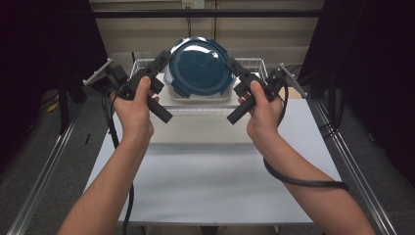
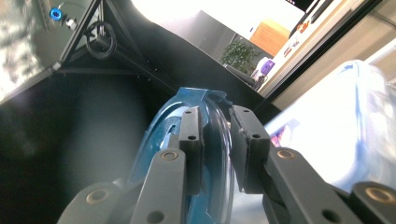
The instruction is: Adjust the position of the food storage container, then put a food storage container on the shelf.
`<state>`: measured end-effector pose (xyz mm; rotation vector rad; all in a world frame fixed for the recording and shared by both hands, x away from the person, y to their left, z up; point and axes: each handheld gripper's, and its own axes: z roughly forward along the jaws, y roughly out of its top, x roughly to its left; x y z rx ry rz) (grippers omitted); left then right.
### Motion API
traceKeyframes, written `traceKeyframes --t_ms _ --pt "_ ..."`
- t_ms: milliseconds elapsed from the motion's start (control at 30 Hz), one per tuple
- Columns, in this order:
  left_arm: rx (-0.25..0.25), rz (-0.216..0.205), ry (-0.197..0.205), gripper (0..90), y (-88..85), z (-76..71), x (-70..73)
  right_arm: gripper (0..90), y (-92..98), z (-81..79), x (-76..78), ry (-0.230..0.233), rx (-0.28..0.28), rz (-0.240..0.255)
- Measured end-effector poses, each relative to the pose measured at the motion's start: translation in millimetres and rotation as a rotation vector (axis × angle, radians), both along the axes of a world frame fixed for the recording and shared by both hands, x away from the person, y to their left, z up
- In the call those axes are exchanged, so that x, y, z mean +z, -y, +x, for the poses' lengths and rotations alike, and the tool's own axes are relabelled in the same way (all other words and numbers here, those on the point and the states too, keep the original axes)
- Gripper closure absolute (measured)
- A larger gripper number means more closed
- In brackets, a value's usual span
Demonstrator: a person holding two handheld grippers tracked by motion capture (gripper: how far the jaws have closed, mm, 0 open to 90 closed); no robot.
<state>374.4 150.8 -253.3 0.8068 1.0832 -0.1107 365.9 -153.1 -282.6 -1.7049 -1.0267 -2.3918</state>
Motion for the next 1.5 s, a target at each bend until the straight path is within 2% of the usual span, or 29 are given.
traceKeyframes --t_ms 33,67,100,133,267,333,400,433,467,500,600,633,700,733,767,800,833,900,967,1033,1133,1233,1267,1333,1367,1433,1500 --pt "0.006 0.006 -0.012 77.5 1.3 6.4 0.6 75.4 -0.8 6.9 2.5 -0.007 -0.012 -0.017" --pt "0.014 -0.006 -0.027 77.4 2.2 12.9 -0.5 75.5 -1.7 13.6 3.8 -0.008 -0.028 -0.025" --pt "0.008 -0.012 -0.036 77.3 1.7 18.5 -2.0 75.5 -2.1 19.6 5.1 -0.017 -0.035 -0.008" --pt "0.012 -0.002 -0.043 77.2 1.6 23.1 -3.1 75.5 -2.3 24.6 7.1 -0.018 -0.045 -0.021" --pt "0.025 -0.018 -0.091 76.4 1.2 38.7 -9.8 75.7 -3.3 36.8 14.0 -0.032 -0.052 -0.032" --pt "0.014 0.0 -0.116 75.9 1.5 43.2 -11.6 75.7 -2.9 42.2 16.5 -0.046 -0.048 -0.04" --pt "0.022 0.002 -0.121 75.7 2.9 47.0 -12.0 75.5 -3.3 48.0 18.3 -0.063 -0.058 -0.044" --pt "0.019 0.001 -0.137 75.5 3.2 48.6 -11.4 75.4 -3.1 51.2 18.1 -0.074 -0.058 -0.04" --pt "0.014 0.023 -0.138 75.4 2.3 50.1 -11.8 75.2 -3.4 54.0 19.0 -0.085 -0.058 -0.038" --pt "0.028 0.013 -0.151 75.3 3.7 51.7 -10.2 75.0 -3.4 56.6 19.6 -0.091 -0.056 -0.047" --pt "0.033 0.03 -0.161 75.2 3.8 57.1 -8.8 74.9 -4.4 63.1 22.4 -0.117 -0.056 -0.051" --pt "0.046 0.02 -0.173 75.1 5.1 59.1 -7.9 74.7 -4.3 65.7 23.3 -0.118 -0.056 -0.069" --pt "0.051 0.051 -0.171 74.9 6.1 62.0 -6.4 74.8 -4.6 70.0 24.1 -0.141 -0.054 -0.058" --pt "0.062 0.04 -0.185 74.9 7.1 63.0 -5.2 74.4 -4.9 72.1 24.9 -0.137 -0.06 -0.074" --pt "0.059 0.052 -0.179 74.8 6.7 63.5 -5.4 74.2 -4.9 73.8 25.2 -0.14 -0.056 -0.092" --pt "0.057 0.07 -0.179 74.6 6.6 64.0 -4.9 74.1 -4.9 75.2 24.8 -0.146 -0.057 -0.079" --pt "0.07 0.065 -0.185 74.5 7.9 64.5 -4.5 73.7 -5.1 76.1 24.8 -0.148 -0.061 -0.077" --pt "0.074 0.107 -0.184 74.3 8.2 65.0 -2.7 72.8 -6.1 77.4 24.3 -0.139 -0.067 -0.107" --pt "0.073 0.115 -0.191 74.1 7.9 66.0 -2.8 72.4 -6.1 80.3 22.6 -0.149 -0.068 -0.079" --pt "0.078 0.106 -0.18 73.8 8.4 66.7 -4.1 71.7 -5.0 80.4 22.4 -0.144 -0.06 -0.108" --pt "0.082 0.137 -0.162 73.4 9.1 65.4 -3.7 67.0 -4.8 79.0 22.5 -0.12 -0.064 -0.127" --pt "0.071 0.13 -0.133 63.2 8.0 61.1 -5.5 55.3 -5.5 73.0 23.2 -0.089 -0.062 -0.132" --pt "0.072 0.147 -0.121 61.5 7.1 58.8 -6.1 53.3 -5.4 70.6 23.3 -0.078 -0.067 -0.123" --pt "0.087 0.139 -0.099 52.1 5.7 53.8 -7.3 50.4 -3.6 66.0 23.2 -0.072 -0.057 -0.119" --pt "0.092 0.149 -0.084 49.6 4.9 49.2 -7.6 48.8 -2.1 62.8 22.6 -0.059 -0.058 -0.1" --pt "0.084 0.146 -0.065 45.9 5.2 41.7 -8.7 46.9 1.1 54.4 21.2 -0.038 -0.049 -0.105" --pt "0.08 0.153 -0.052 42.0 5.9 34.0 -9.8 42.9 2.4 48.1 20.0 -0.029 -0.038 -0.088"
